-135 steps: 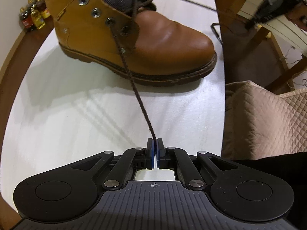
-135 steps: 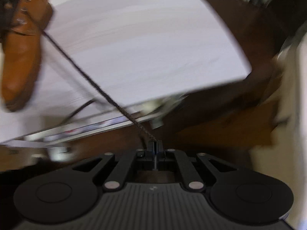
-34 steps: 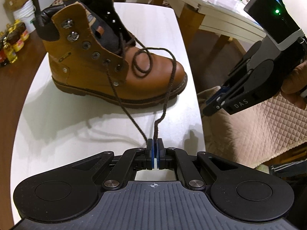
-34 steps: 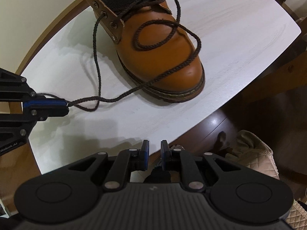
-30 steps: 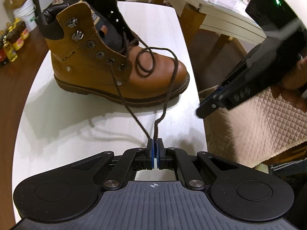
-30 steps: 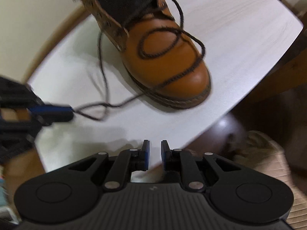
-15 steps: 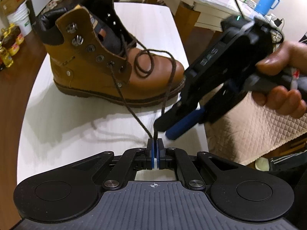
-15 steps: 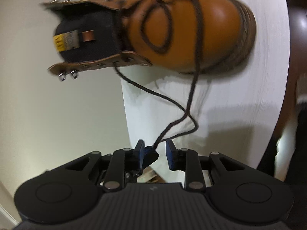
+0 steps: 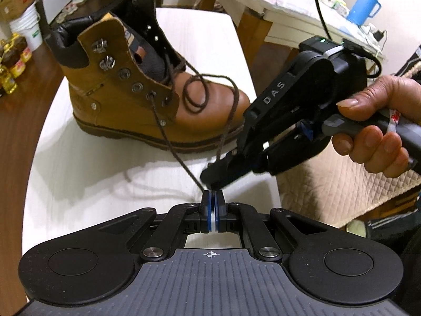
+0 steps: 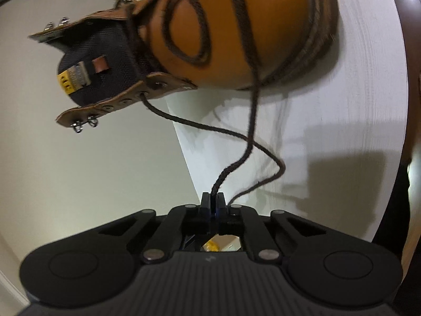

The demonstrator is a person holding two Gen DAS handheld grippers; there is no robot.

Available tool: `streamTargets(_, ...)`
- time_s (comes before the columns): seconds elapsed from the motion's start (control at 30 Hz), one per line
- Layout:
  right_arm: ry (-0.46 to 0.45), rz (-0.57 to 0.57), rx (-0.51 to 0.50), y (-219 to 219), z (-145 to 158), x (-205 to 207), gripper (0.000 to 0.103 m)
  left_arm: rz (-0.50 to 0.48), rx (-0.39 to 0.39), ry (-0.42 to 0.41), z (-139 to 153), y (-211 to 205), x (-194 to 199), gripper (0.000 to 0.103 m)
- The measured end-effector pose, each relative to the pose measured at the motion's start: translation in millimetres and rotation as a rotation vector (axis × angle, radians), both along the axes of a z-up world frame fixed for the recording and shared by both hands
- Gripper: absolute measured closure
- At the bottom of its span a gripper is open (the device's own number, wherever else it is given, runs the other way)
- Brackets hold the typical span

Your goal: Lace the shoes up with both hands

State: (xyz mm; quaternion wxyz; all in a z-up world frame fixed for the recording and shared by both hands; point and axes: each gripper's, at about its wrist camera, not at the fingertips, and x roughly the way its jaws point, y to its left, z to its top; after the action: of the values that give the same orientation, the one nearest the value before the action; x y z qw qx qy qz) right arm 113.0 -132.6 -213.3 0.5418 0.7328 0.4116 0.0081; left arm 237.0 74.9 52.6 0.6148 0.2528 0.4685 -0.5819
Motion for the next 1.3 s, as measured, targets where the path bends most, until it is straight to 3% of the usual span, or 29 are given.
streamTargets(0.13, -0.098, -0.062, -0.179, -24, 39, -3, 0.099, 0.038, -0.01, -0.008, 4, -1, 9, 0.1)
streamTargets(0.2, -0.177, -0.176, -0.24, -50, 60, -3, 0.099, 0.051, -0.01, -0.03, 6, -3, 13, 0.1)
streamTargets(0.37, -0.23, -0.239, -0.262, -78, 63, 14, 0.099, 0.072, -0.003, -0.074, 7, -15, 20, 0.1)
streamTargets(0.6, -0.261, -0.144, -0.262, -89, 63, 49, 0.099, 0.076, 0.0, -0.075, 4, -24, 19, 0.1)
streamTargets(1.03, -0.254, -0.046, -0.288, -85, 47, 74, 0.099, 0.097, 0.002, -0.073, -3, -22, 19, 0.1)
streamTargets(1.17, -0.252, -0.006, -0.271, -82, 45, 80, 0.099, 0.112, -0.019, -0.099, 2, -24, 26, 0.1)
streamTargets(1.3, -0.245, 0.028, -0.247, -77, 41, 88, 0.099, 0.121, -0.03, -0.173, 5, -31, 32, 0.093)
